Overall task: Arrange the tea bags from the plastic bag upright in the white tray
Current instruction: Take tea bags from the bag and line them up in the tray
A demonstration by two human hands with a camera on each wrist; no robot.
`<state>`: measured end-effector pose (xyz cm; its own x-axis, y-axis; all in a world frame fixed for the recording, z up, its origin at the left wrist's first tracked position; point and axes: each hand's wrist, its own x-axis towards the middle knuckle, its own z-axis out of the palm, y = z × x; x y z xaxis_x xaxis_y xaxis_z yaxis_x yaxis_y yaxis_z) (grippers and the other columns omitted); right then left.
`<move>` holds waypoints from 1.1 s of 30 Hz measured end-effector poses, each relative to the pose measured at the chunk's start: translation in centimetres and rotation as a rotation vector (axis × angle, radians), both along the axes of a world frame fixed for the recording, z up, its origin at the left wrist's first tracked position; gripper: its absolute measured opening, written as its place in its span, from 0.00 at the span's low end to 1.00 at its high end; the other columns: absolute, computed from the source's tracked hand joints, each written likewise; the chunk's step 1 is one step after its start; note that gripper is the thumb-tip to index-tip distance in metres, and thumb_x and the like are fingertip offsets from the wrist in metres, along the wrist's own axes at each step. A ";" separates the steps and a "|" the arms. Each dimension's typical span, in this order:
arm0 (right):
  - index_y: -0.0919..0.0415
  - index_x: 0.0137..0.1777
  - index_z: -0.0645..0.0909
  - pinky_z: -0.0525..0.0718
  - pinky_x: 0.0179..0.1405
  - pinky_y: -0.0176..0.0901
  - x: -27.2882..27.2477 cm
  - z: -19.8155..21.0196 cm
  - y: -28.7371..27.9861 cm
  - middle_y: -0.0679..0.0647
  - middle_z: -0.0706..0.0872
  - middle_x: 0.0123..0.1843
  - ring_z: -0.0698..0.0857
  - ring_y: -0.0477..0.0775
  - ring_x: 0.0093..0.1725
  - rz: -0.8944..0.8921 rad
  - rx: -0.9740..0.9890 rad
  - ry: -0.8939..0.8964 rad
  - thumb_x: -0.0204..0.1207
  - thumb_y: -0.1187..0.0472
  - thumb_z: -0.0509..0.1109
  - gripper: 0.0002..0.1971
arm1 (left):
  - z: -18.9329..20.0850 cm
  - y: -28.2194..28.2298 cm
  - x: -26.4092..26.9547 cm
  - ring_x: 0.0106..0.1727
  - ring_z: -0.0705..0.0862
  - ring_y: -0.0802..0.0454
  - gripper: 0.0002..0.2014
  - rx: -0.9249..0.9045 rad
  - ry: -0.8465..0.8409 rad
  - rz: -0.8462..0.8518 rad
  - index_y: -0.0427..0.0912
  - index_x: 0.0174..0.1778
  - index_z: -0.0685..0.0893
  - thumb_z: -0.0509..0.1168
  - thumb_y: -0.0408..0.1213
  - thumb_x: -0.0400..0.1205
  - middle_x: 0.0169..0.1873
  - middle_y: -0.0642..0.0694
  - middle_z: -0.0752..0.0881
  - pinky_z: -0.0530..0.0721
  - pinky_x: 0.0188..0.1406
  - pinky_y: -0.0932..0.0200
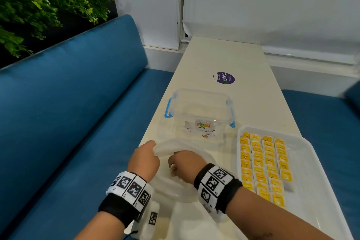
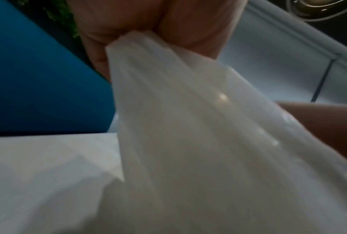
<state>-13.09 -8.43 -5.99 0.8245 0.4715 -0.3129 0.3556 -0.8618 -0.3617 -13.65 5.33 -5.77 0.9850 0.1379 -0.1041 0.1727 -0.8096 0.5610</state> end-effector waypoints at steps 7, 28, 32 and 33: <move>0.64 0.49 0.87 0.73 0.45 0.35 0.1 2.0 -1.7 0.56 0.85 0.49 0.82 0.53 0.49 -0.126 0.313 0.003 0.72 0.68 0.71 0.07 | -2.0 0.2 0.4 0.36 0.75 0.46 0.05 -0.063 0.142 0.053 0.42 0.39 0.70 0.54 0.27 0.76 0.32 0.48 0.74 0.74 0.34 0.57; 0.70 0.44 0.84 0.82 0.30 0.36 -1.8 13.3 -9.4 0.54 0.89 0.35 0.84 0.45 0.30 -0.317 1.095 0.121 0.70 0.72 0.74 0.04 | 7.6 -9.0 -2.2 0.51 0.84 0.40 0.24 -1.486 0.232 0.069 0.43 0.62 0.78 0.49 0.58 0.84 0.54 0.38 0.83 0.83 0.51 0.43; 0.56 0.39 0.84 0.84 0.52 0.50 -3.2 11.5 -11.0 0.56 0.87 0.42 0.87 0.56 0.47 -0.393 0.931 -0.046 0.69 0.69 0.75 0.07 | 8.1 -13.7 -3.1 0.49 0.88 0.37 0.33 -1.843 0.545 -0.002 0.41 0.53 0.85 0.46 0.65 0.80 0.55 0.38 0.87 0.85 0.48 0.37; 0.53 0.39 0.83 0.83 0.55 0.51 -3.6 10.8 -11.4 0.55 0.86 0.43 0.86 0.56 0.50 -0.405 0.879 -0.094 0.69 0.68 0.75 0.09 | 7.9 -14.6 -3.2 0.49 0.89 0.40 0.32 -1.869 0.566 0.006 0.41 0.52 0.84 0.47 0.65 0.79 0.54 0.39 0.87 0.86 0.46 0.40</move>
